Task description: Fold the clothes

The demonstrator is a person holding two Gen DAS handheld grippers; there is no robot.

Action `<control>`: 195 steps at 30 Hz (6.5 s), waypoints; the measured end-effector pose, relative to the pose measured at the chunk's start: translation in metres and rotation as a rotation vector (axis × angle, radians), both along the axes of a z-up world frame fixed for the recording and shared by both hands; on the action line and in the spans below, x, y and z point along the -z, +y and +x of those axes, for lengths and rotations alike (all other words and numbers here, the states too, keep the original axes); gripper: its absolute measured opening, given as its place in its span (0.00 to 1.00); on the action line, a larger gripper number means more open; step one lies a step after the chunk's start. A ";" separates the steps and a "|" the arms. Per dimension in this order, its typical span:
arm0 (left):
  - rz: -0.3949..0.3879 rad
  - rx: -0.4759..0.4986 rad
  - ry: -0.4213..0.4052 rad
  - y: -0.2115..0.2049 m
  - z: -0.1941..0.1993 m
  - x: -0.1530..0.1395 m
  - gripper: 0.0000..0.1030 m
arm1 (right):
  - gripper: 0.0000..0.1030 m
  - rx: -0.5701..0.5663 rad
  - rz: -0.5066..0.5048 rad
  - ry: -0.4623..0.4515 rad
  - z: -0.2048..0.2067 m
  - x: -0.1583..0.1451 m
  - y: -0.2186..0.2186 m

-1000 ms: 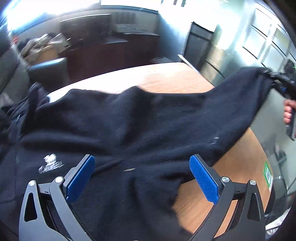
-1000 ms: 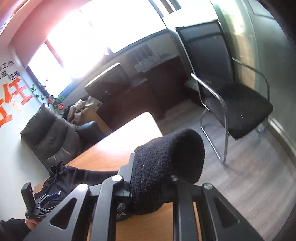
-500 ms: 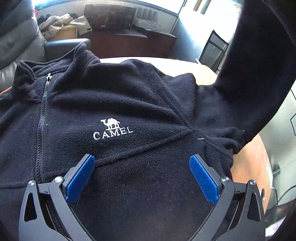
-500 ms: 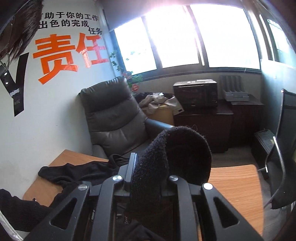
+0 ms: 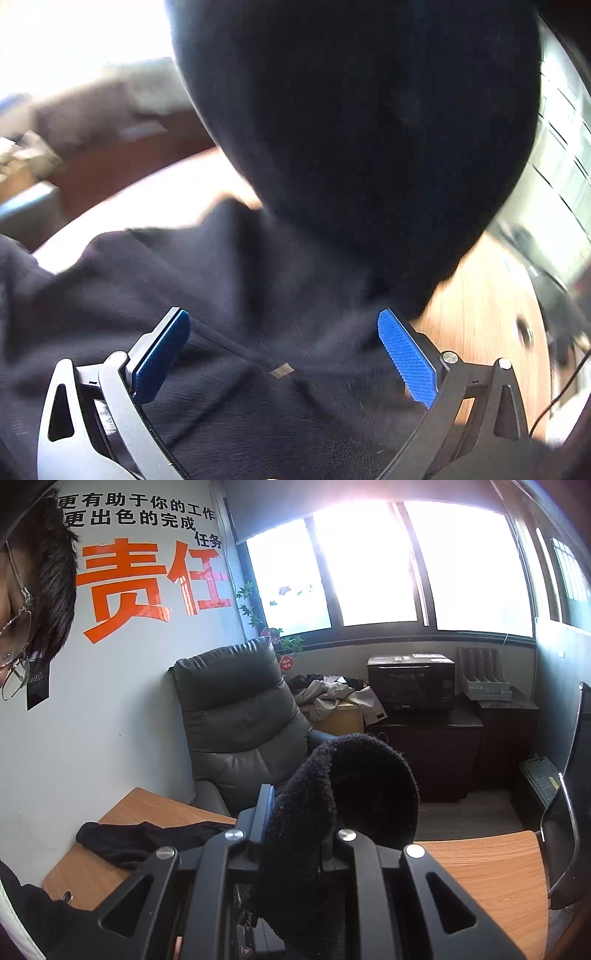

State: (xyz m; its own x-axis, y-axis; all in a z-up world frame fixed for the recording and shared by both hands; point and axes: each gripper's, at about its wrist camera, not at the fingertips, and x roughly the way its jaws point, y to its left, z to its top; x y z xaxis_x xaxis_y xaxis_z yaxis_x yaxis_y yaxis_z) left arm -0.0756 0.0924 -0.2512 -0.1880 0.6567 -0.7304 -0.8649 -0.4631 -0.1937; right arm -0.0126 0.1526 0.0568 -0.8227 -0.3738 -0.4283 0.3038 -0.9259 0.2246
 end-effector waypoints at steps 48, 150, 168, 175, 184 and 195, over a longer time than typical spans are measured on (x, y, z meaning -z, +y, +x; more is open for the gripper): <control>-0.152 -0.561 0.005 -0.306 0.093 0.017 1.00 | 0.17 -0.400 0.007 -0.292 -0.079 0.179 -0.344; -0.125 -0.612 -0.006 -0.261 0.045 0.024 1.00 | 0.91 -0.083 0.211 -0.221 0.134 0.170 -0.012; -0.151 -0.618 -0.016 -0.268 0.046 0.040 1.00 | 0.13 0.028 0.176 -0.546 0.098 0.255 0.003; -0.160 -0.610 -0.007 -0.275 0.050 0.041 1.00 | 0.11 0.061 0.258 -0.499 0.113 0.243 -0.004; -0.174 -0.720 0.017 -0.270 0.071 0.036 1.00 | 0.24 0.018 0.455 -0.493 0.098 0.250 -0.016; -0.179 -0.755 0.016 -0.307 0.033 0.046 1.00 | 0.82 -0.001 0.340 -0.515 0.018 0.255 -0.060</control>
State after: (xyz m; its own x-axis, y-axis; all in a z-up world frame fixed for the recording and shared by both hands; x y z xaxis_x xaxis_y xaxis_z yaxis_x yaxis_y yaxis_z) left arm -0.0422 -0.2144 -0.2974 -0.5488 0.2184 -0.8069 -0.3047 -0.9511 -0.0502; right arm 0.0059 0.0921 -0.1985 -0.4781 -0.1471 -0.8659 0.2351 -0.9713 0.0352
